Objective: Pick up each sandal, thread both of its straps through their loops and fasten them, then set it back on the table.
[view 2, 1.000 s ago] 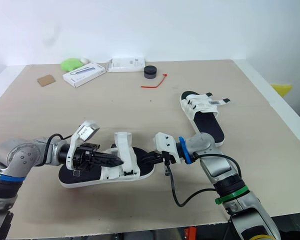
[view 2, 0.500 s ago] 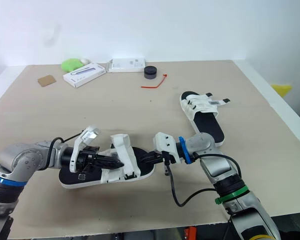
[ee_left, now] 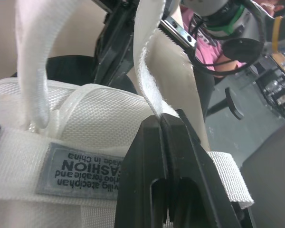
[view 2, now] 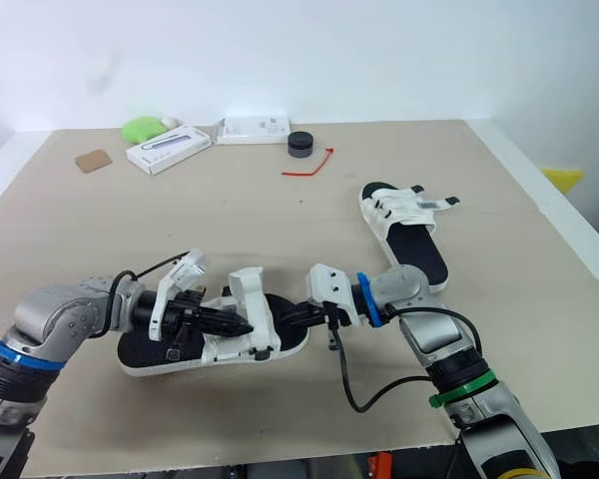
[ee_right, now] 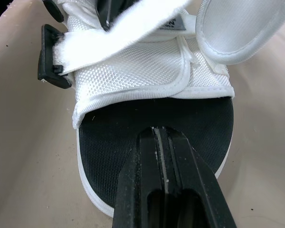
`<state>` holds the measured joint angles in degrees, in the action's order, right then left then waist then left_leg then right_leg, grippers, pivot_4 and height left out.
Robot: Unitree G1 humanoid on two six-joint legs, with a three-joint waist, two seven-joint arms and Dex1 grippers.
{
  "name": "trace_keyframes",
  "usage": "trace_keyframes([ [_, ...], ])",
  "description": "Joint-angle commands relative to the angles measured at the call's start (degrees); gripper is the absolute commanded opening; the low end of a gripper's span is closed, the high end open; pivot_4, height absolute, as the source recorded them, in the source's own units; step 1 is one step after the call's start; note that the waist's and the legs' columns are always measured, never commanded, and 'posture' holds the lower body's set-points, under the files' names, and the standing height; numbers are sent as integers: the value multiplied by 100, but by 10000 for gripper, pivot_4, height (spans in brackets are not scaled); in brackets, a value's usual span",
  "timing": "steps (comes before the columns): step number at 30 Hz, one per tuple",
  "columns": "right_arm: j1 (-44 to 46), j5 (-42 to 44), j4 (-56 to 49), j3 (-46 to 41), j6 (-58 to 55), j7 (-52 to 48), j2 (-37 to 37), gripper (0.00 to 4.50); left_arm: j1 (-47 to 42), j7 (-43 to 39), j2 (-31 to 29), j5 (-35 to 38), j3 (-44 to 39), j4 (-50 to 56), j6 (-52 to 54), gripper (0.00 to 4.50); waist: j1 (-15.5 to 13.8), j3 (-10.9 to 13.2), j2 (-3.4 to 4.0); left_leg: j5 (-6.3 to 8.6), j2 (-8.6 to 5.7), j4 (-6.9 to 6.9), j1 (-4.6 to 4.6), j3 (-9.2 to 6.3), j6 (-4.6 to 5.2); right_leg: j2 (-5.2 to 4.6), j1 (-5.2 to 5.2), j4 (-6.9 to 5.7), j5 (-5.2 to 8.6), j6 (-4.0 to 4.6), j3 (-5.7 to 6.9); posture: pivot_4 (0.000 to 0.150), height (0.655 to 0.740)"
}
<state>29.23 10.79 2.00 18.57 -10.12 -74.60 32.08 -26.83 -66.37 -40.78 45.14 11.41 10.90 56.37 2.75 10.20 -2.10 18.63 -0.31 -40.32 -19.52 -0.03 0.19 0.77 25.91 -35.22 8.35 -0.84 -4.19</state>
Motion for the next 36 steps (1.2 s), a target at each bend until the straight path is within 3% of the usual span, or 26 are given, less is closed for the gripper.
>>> trace_keyframes([
  [1,36,-6,-79,-4,-12,43,-21,0,46,-320,-188,-36,138,404,-71,238,0,0,0,1,0,0,0,0,2,1,0,1,1,1,0,1500,7400],
  [18,9,17,-120,-3,-58,21,-16,0,217,-465,-376,-1190,674,451,-1087,238,-2,0,0,9,1,0,1,0,15,-3,-3,1,12,-5,-1,1500,7400],
  [36,30,7,-92,-12,-77,29,-18,0,-98,-1082,-379,-1231,990,664,-1127,238,-5,-1,0,27,0,0,3,-3,45,-5,-5,2,27,-11,-3,1500,7400],
])
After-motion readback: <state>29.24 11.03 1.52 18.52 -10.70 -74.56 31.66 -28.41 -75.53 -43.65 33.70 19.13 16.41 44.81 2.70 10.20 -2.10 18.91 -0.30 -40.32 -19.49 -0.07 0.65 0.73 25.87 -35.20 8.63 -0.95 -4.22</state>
